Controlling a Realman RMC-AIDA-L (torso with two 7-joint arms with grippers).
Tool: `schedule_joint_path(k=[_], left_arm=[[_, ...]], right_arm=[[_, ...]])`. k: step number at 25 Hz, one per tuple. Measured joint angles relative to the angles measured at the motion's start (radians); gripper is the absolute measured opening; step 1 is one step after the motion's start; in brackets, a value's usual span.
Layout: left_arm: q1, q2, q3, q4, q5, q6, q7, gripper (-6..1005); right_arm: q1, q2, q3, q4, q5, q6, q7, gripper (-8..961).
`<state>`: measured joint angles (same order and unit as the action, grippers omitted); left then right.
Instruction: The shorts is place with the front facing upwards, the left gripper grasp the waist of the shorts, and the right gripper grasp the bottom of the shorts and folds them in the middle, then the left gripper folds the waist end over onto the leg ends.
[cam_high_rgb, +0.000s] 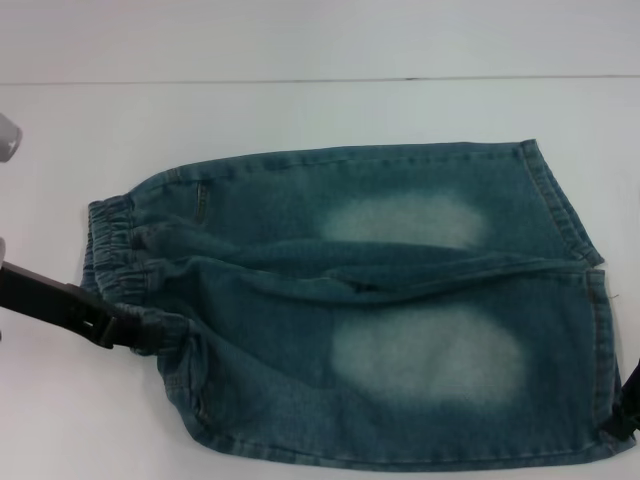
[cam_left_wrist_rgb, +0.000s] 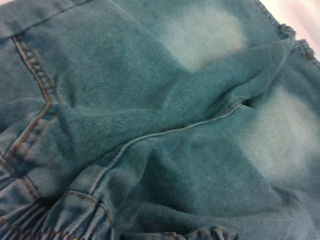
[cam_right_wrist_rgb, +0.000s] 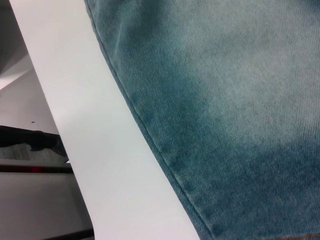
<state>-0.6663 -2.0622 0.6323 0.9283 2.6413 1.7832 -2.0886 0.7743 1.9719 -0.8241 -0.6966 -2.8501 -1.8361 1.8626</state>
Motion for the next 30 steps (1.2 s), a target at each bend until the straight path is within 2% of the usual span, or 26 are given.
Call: schedule_joint_path(k=[5,11,14,18,23,26,30], left_arm=[[-0.013,0.009,0.01,-0.001,0.001,0.034,-0.013,43],[-0.055,0.05,0.011,-0.016,0.008,0.118,-0.077,43],[-0.066,0.062,0.006,-0.012,0.024,0.148,-0.087,44],[-0.068,0.07,0.001,-0.01,0.029,0.152,-0.107,44],[-0.067,0.079,-0.026,-0.01,0.03,0.113,-0.175,44],[-0.072,0.09,-0.068,-0.009,0.029,0.097,-0.195,44],[-0.074,0.106,-0.125,-0.022,0.029,0.056,-0.208,45]], right_arm=[[-0.01,-0.006,0.009,-0.027,0.006,-0.031,-0.009,34],[-0.013,-0.034,0.118,-0.032,0.036,-0.134,-0.102,35],[-0.015,-0.039,0.132,-0.031,0.043,-0.144,-0.114,35],[-0.023,-0.042,0.167,-0.027,0.048,-0.128,-0.144,34],[-0.027,-0.055,0.327,-0.009,0.067,-0.082,-0.208,34],[-0.056,-0.075,0.384,0.011,0.166,-0.034,-0.213,34],[-0.09,-0.103,0.395,0.063,0.286,0.029,-0.21,35]])
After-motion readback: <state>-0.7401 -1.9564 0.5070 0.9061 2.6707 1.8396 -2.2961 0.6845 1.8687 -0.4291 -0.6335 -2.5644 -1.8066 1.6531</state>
